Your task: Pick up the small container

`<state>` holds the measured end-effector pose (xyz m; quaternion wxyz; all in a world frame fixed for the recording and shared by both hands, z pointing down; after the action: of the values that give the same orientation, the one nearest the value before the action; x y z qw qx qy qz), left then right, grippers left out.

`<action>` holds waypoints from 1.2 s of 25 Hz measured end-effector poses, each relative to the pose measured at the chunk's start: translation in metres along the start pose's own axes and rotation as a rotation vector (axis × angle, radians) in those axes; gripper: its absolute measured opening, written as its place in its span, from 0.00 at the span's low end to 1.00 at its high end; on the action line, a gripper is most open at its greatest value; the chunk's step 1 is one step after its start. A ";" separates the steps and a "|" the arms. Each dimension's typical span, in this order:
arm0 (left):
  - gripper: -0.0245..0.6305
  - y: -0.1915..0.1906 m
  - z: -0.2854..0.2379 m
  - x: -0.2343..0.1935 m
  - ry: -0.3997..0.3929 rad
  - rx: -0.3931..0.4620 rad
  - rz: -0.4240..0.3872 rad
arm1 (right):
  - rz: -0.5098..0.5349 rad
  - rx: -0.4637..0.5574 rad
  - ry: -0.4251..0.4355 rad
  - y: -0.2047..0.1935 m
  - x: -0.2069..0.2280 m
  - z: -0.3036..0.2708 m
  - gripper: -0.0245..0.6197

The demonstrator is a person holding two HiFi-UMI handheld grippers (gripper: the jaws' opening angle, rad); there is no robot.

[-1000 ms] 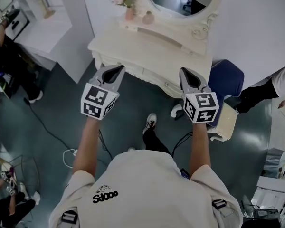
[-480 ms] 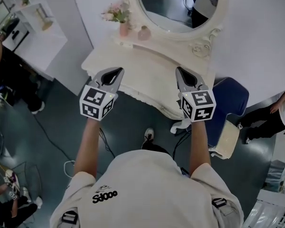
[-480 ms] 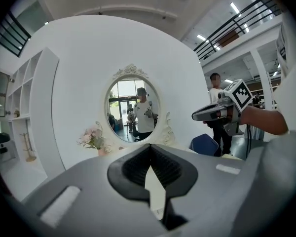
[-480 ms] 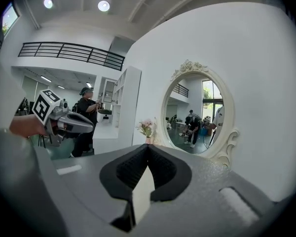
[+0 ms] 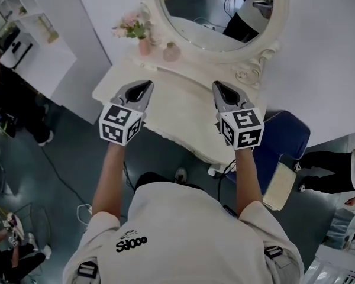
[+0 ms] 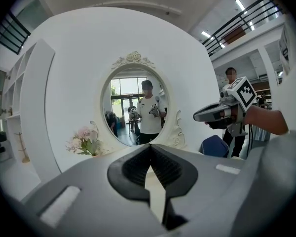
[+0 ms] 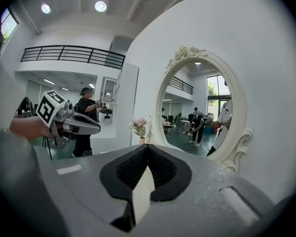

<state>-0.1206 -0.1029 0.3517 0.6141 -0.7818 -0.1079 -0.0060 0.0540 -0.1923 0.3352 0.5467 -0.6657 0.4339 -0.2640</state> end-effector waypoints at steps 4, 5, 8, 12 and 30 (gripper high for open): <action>0.07 -0.004 -0.026 -0.015 0.003 -0.018 0.011 | -0.029 -0.026 -0.005 -0.007 0.017 -0.020 0.04; 0.07 -0.006 -0.034 -0.019 -0.001 -0.025 0.010 | -0.036 -0.032 -0.007 -0.008 0.021 -0.025 0.04; 0.07 -0.010 -0.060 -0.034 -0.018 -0.045 0.001 | -0.049 -0.049 -0.027 -0.011 0.035 -0.042 0.04; 0.13 -0.014 -0.094 -0.060 -0.044 -0.052 0.009 | -0.085 -0.062 -0.070 -0.013 0.050 -0.065 0.04; 0.32 -0.069 -0.272 -0.154 -0.237 -0.111 0.065 | -0.196 -0.173 -0.332 -0.024 0.073 -0.138 0.04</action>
<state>-0.2496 -0.3739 0.4625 0.5527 -0.8129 -0.1538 0.1003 -0.0171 -0.3240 0.3854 0.5231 -0.7836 0.2921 -0.1643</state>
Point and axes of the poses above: the fingertips, and each gripper's own axes: z backward along the fingers, x to its right, y out of its top, the point moved 2 cm from there along z, backward along the fingers, and after that the axes turned 3 degrees about -x, right-handed, at the moved point
